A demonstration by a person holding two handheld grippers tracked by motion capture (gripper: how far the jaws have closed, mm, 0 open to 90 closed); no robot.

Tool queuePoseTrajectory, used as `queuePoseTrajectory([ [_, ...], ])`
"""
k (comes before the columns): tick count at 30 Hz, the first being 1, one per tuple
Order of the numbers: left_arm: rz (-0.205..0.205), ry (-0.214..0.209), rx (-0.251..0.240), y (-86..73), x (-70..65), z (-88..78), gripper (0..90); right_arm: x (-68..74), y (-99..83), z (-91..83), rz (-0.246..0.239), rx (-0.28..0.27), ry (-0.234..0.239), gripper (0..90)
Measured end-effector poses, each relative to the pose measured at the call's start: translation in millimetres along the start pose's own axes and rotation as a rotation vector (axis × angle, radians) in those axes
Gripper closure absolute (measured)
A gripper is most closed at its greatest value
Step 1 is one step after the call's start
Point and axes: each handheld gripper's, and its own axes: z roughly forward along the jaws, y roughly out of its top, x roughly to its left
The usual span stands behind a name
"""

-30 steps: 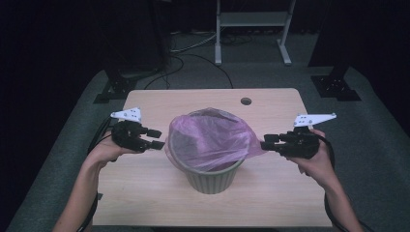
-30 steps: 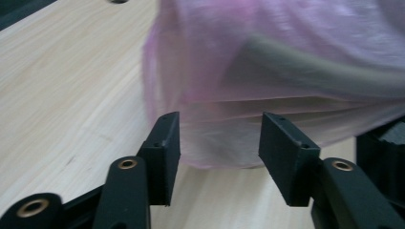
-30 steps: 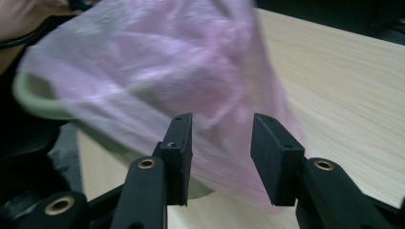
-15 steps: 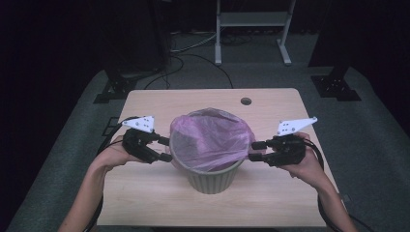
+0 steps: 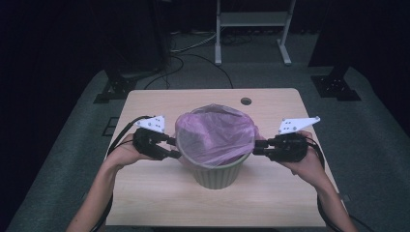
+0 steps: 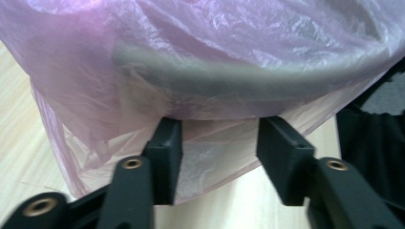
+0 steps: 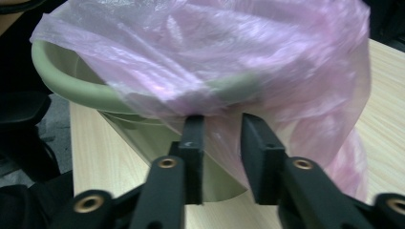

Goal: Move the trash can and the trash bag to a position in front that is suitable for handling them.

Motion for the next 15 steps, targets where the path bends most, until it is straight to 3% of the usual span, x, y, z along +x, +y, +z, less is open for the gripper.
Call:
queuePoseTrajectory([
  [4, -0.001, 0.041, 0.015, 7.5, 1.2, 8.5, 66.4, -2.5, -1.5, -1.2, 0.019, -0.003, -0.018, 83.2],
  [6, -0.002, 0.043, 0.006, 9.3, 1.8, 12.0, 75.9, -4.0, -2.5, -2.4, 0.035, -0.006, -0.023, 88.9],
  [9, -0.003, 0.043, -0.001, 9.6, 1.0, 14.7, 85.3, -3.8, -5.3, -5.6, 0.044, -0.014, -0.012, 90.0],
  [15, -0.008, 0.044, -0.012, 3.5, -2.1, 14.6, 88.7, -1.1, -9.5, -7.3, 0.037, -0.001, -0.002, 90.0],
])
